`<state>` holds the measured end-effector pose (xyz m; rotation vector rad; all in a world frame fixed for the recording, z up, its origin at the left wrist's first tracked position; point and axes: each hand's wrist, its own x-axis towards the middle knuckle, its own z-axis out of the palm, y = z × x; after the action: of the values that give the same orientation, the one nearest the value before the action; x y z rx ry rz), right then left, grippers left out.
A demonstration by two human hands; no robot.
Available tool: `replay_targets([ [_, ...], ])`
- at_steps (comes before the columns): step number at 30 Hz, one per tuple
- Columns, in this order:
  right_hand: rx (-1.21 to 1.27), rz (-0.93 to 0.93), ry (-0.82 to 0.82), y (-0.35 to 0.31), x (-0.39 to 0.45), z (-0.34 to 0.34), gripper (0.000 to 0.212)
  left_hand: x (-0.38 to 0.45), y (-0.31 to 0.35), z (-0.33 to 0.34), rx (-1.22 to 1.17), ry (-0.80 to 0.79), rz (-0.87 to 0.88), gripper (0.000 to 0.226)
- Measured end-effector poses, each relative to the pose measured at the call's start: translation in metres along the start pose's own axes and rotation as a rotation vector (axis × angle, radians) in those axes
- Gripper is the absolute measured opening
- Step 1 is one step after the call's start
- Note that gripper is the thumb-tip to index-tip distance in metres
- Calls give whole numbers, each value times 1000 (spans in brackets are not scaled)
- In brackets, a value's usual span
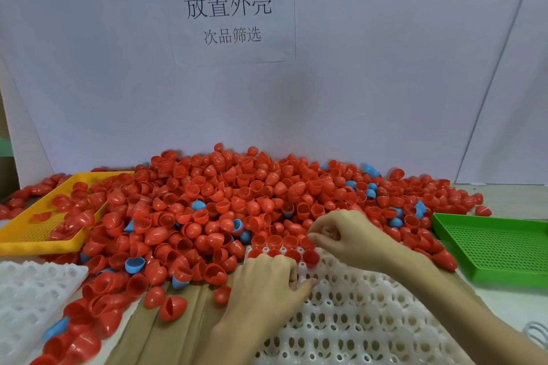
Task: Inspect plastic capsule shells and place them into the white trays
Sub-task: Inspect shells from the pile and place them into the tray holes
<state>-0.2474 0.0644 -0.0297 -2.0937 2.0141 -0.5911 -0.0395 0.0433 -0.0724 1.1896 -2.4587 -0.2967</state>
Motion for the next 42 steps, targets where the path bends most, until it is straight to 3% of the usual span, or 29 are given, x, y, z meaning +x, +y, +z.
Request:
replay_targets([
  [5,-26,39,259,31,20,-13,20,0,0,0,-6,1,9,57],
  [10,-56,27,85,55,28,6,32,-1,2,-2,0,-4,5,58],
  [21,142,-25,308,44,8,-8,24,0,0,-6,2,-26,3,60],
  [26,309,-47,261,24,-21,-22,23,0,3,-12,-81,-1,-34,59],
  [30,463,-75,151,10,-41,-25,26,1,11,-17,-434,165,-80,38],
  [33,571,-110,45,3,-53,-23,22,2,17,-20,-803,156,-113,66],
  [35,631,-117,-14,1,-58,-21,21,1,22,-20,-1006,128,-71,60],
  [38,686,-110,-37,-2,-62,-20,21,1,26,-22,-1116,158,-15,35],
  [42,731,-111,-38,-4,-65,-23,20,3,25,-24,-1171,152,-21,36],
])
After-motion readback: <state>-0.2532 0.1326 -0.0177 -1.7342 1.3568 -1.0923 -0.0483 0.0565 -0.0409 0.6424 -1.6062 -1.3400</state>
